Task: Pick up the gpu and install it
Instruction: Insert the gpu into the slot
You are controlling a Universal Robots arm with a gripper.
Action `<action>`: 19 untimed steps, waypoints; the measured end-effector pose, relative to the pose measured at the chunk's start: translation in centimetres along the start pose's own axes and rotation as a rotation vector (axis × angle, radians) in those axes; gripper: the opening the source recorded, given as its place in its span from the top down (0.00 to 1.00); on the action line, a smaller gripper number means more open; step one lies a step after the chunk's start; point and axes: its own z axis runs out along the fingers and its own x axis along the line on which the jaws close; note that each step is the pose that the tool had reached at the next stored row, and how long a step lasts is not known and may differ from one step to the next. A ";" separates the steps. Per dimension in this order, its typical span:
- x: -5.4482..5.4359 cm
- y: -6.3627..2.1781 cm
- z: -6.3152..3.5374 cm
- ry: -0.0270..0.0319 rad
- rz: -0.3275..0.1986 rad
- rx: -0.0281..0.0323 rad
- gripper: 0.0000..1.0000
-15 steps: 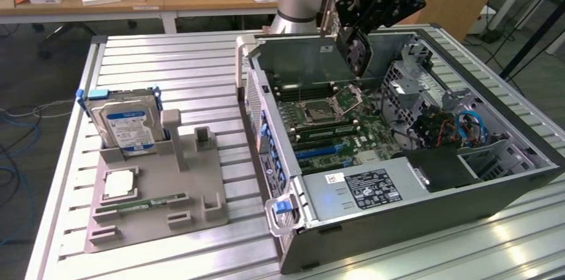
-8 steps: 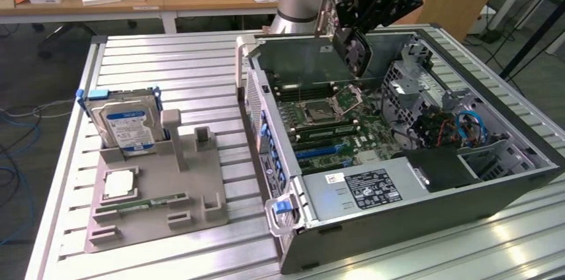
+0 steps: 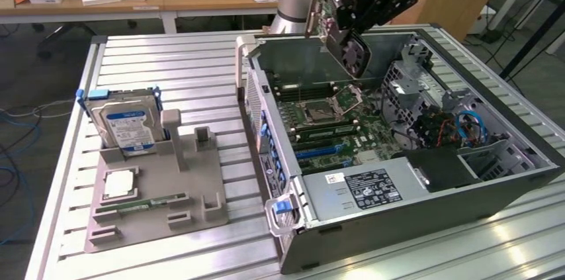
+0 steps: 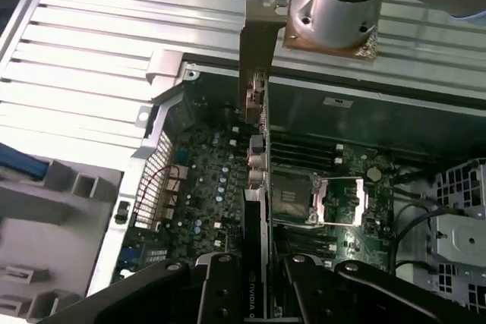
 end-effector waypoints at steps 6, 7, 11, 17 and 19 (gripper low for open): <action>0.0 -0.01 0.01 0.0425 -0.099 0.0025 0.74; 0.0 0.00 0.01 0.0501 -0.116 0.0029 0.74; 0.0 0.00 0.01 0.0788 -0.183 0.0045 0.74; 0.0 0.00 0.01 0.1219 -0.283 0.0071 0.74; 0.0 -0.01 0.01 0.1361 -0.316 0.0080 0.74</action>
